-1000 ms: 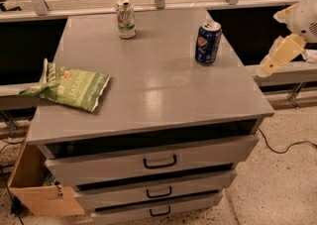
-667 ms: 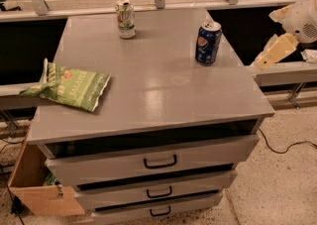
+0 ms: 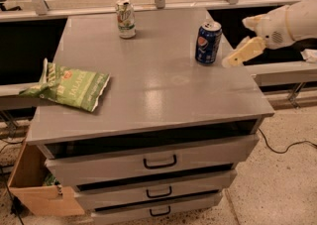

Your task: Pick pepsi can

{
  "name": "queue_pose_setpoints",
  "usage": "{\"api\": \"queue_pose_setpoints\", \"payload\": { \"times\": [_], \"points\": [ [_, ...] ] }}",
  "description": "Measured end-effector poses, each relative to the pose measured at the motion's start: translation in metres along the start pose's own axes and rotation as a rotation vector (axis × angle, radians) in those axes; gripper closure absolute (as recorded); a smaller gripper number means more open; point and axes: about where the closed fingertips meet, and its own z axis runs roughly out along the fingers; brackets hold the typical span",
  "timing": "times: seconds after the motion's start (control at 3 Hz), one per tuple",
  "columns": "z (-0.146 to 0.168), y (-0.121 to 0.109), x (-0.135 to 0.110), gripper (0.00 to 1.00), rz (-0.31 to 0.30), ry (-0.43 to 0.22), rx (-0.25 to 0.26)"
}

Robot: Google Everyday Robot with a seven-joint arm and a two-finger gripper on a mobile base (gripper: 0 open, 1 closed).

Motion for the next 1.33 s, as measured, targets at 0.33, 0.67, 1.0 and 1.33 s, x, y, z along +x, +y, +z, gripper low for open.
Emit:
{"api": "queue_pose_setpoints", "payload": {
  "times": [0.33,0.67,1.0,1.33],
  "points": [
    [0.036,0.003,-0.009,0.00,0.054,-0.098,-0.036],
    [0.065,0.006,-0.021,0.01,0.123,-0.188,-0.071],
    [0.083,0.013,-0.034,0.19,0.154,-0.245,-0.104],
    [0.085,0.017,-0.049,0.42,0.166,-0.300,-0.121]
  ]
}}
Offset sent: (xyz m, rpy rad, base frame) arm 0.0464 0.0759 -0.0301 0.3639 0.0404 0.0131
